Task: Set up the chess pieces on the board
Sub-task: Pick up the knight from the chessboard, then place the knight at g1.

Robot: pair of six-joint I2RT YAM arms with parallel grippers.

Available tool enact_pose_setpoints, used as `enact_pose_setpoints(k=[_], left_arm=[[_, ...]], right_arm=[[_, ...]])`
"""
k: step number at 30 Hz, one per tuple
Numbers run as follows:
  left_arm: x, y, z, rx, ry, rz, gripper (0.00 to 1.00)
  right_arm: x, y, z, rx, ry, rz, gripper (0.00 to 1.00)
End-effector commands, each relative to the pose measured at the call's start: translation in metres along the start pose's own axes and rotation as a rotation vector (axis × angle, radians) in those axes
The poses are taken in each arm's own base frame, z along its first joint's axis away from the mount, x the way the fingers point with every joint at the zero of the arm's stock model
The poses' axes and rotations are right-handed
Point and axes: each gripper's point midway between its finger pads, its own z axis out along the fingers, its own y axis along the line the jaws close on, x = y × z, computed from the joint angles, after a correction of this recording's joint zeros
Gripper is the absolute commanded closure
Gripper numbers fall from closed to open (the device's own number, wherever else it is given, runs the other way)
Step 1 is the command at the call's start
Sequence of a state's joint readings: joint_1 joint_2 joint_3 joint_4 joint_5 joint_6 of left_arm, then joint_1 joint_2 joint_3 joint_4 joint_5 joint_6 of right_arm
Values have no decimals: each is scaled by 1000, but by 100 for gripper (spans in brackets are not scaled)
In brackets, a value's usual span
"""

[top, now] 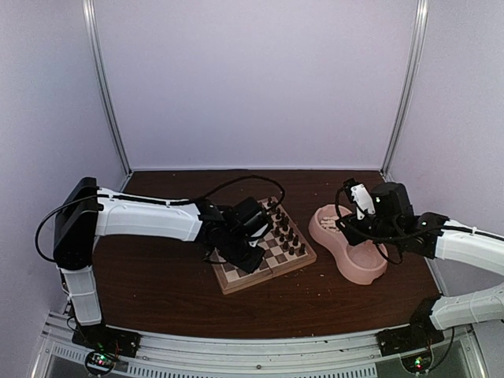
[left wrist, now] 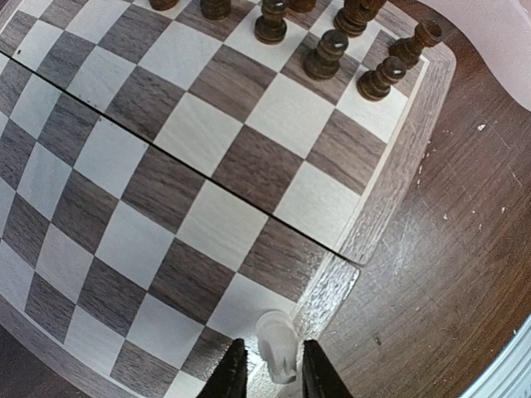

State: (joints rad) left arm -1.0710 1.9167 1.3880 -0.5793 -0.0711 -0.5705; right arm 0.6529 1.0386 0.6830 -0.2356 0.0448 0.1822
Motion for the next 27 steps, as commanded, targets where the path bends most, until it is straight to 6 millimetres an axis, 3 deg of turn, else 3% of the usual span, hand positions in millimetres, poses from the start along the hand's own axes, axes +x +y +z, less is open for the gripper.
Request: enact_pose_setpoints(k=[1, 6, 18, 27], left_arm=[[-7, -5, 0, 1, -14, -1, 79], [-7, -2, -3, -13, -11, 2, 89], [-2, 35, -38, -169, -72, -20, 90], [13, 56, -41, -232, -43, -30, 91]], right_arm=[[-5, -4, -3, 12, -26, -1, 74], [-5, -4, -4, 10, -27, -1, 74], [-5, -1, -12, -12, -22, 19, 74], [-7, 1, -18, -27, -27, 33, 74]])
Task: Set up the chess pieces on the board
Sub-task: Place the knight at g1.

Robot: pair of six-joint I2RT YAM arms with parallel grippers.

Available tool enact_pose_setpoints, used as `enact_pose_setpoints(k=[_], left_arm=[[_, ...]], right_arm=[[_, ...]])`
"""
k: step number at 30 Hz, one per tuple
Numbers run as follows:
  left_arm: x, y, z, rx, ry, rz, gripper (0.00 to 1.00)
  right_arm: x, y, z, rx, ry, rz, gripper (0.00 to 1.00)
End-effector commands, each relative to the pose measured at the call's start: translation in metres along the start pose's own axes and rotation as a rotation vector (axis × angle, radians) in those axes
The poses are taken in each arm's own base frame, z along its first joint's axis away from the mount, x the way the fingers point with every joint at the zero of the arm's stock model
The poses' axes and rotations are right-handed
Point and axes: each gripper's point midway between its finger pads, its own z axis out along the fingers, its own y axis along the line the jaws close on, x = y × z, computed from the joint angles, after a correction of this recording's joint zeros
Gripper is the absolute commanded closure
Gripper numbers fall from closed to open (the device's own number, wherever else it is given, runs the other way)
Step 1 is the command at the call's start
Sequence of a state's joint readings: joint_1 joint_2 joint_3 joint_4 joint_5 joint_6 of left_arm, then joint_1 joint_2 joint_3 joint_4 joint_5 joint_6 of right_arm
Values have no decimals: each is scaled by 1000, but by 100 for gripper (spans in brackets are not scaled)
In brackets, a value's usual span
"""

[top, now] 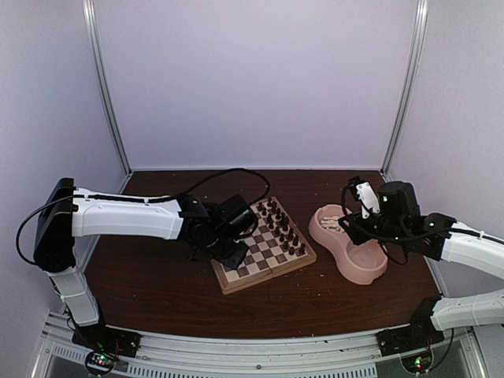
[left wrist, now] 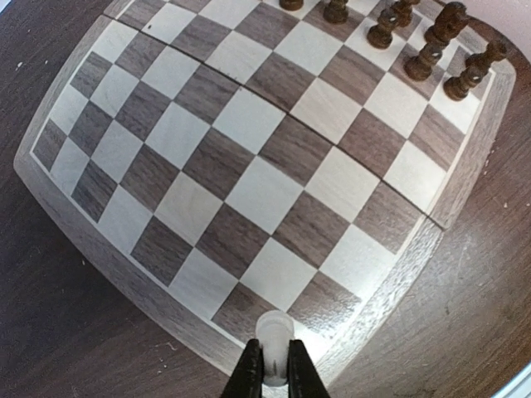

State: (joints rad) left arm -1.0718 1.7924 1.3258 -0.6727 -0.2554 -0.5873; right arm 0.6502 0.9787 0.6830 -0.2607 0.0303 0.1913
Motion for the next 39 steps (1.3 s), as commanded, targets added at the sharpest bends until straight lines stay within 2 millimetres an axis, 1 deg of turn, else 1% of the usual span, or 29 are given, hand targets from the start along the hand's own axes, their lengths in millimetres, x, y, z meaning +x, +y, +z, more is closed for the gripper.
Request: enact_pose_setpoints(k=[1, 8, 12, 20, 27, 33, 37, 39], left_arm=[[9, 19, -1, -57, 12, -18, 91], [16, 22, 6, -73, 25, -6, 91], [15, 24, 8, -80, 21, 1, 91], [14, 17, 14, -59, 25, 10, 90], [13, 19, 17, -66, 20, 10, 90], [15, 18, 20, -56, 25, 13, 85], [17, 18, 23, -61, 30, 15, 85], [18, 18, 24, -62, 32, 16, 82]], right_arm=[[0, 0, -4, -8, 5, 17, 74], [-2, 1, -6, -14, 2, 17, 74], [-3, 2, -7, -15, 3, 17, 74], [-2, 1, -8, -14, 4, 17, 73], [-1, 1, -9, -13, 9, 17, 74], [1, 0, -9, -11, 11, 20, 73], [1, 0, -8, -12, 12, 21, 73], [2, 0, -8, -11, 15, 21, 73]])
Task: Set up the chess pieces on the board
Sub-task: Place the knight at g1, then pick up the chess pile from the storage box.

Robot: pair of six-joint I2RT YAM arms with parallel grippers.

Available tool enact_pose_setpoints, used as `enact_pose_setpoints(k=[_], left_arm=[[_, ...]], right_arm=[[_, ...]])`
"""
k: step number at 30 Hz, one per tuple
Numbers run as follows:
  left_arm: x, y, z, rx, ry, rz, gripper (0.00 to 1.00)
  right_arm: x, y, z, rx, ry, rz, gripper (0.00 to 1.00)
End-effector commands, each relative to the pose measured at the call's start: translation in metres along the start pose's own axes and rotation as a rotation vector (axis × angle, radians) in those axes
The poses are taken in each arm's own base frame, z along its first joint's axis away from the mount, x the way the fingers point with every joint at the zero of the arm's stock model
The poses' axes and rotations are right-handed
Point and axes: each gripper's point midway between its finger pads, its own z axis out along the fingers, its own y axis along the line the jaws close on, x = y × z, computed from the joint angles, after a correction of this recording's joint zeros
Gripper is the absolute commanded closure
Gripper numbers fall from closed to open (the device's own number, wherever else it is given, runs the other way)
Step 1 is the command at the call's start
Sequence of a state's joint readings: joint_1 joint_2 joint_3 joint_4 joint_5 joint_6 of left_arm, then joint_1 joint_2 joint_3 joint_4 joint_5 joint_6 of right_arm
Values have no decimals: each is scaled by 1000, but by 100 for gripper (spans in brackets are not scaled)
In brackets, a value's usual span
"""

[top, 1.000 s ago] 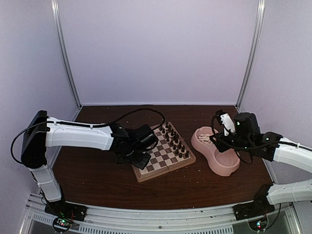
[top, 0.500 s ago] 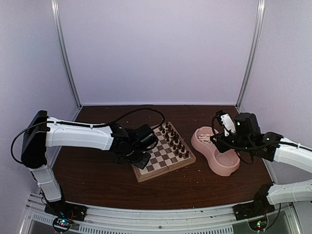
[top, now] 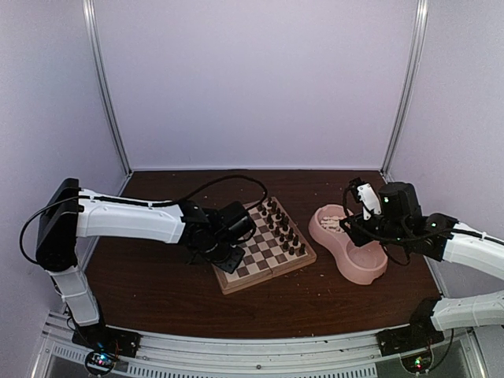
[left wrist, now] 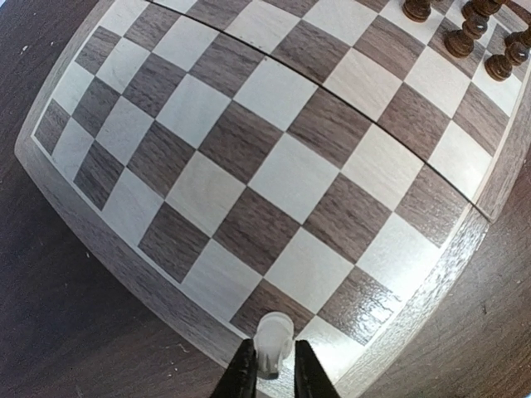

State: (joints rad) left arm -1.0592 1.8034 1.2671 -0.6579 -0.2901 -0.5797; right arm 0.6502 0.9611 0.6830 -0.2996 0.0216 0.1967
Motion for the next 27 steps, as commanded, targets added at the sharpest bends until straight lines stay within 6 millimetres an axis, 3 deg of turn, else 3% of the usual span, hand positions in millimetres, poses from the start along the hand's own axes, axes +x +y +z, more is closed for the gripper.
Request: enact_pose_setpoints(k=[1, 10, 15, 21, 27], left_arm=[[0, 1, 8, 0, -1, 4, 80], [-5, 0, -4, 20, -19, -6, 52], [-19, 3, -33, 52, -102, -24, 51], [-31, 10, -70, 105, -231, -22, 50], [-28, 14, -86, 124, -267, -6, 50]], right_arm=[[-4, 0, -4, -7, -8, 18, 73], [-5, -7, -4, 38, -5, 26, 73], [1, -43, 6, 233, 135, 75, 75], [-6, -40, 34, 170, 290, 99, 75], [-6, -44, 67, 149, 398, 41, 75]])
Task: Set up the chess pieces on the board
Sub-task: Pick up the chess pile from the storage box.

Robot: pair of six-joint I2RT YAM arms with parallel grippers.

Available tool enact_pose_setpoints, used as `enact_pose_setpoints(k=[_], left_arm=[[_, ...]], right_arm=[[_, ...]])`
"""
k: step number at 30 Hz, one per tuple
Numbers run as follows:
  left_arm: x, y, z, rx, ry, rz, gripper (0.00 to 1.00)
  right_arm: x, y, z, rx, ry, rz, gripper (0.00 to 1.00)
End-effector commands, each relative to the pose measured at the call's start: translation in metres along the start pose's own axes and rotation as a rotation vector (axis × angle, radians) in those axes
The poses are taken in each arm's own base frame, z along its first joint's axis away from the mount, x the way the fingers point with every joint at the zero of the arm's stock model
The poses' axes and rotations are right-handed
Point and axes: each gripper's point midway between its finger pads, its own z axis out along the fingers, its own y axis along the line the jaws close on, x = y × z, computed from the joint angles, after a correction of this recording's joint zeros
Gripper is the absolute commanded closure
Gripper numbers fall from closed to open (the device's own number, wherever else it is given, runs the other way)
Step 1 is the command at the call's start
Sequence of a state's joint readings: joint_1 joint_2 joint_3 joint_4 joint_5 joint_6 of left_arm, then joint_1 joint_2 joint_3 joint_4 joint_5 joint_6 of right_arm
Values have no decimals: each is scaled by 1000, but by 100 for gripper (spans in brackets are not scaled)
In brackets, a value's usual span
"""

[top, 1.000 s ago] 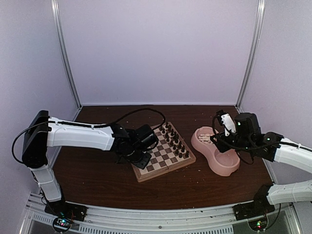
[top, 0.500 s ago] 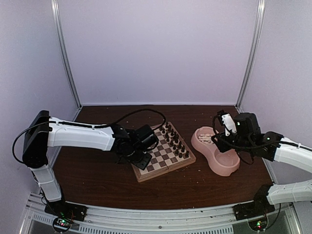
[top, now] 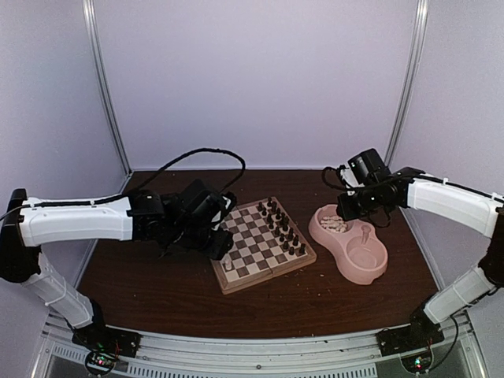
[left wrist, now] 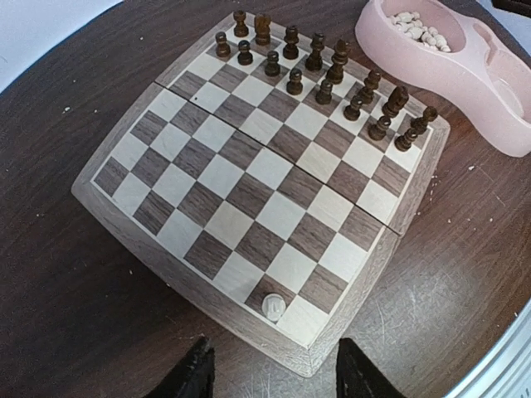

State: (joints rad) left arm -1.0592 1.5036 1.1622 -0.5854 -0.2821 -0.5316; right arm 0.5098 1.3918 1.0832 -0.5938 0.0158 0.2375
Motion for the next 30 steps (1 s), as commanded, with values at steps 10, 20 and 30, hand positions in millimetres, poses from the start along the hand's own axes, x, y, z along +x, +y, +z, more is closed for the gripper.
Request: enact_pose_setpoints(k=[10, 20, 30], left_arm=[[-14, 16, -46, 26, -194, 43, 46], [-23, 28, -58, -49, -191, 84, 46], [-28, 28, -61, -54, -203, 68, 46]], right_arm=[[-4, -11, 64, 73, 178, -138, 75], [-5, -33, 96, 191, 255, -171, 75], [11, -42, 107, 168, 318, -63, 73]])
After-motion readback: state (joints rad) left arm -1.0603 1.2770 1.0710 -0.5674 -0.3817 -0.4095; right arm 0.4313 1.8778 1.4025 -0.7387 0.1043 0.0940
